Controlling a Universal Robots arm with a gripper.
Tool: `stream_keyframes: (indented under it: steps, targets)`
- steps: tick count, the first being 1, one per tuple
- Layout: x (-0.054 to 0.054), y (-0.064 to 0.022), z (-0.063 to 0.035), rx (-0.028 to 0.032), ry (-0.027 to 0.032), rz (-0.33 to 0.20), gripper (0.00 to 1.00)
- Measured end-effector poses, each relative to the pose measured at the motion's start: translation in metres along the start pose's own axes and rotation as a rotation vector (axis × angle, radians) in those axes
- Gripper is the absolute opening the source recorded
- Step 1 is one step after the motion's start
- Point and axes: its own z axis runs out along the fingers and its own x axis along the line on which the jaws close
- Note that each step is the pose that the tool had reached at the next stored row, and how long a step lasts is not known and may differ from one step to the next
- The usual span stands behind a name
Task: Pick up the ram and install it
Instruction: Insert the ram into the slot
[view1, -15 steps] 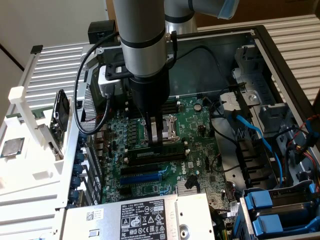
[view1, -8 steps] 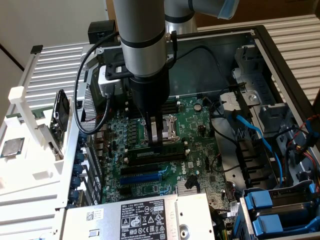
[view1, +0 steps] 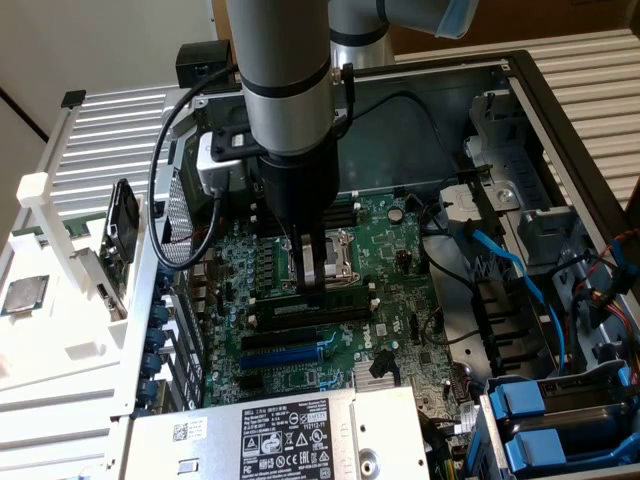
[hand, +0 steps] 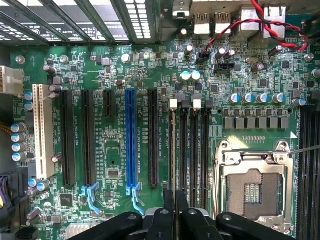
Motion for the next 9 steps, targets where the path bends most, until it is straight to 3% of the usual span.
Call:
stream_keyframes:
  steps: [9]
  targets:
    - [0.0000, 0.0001, 0.0016, 0.0000, 0.0000, 0.000, 0.13]
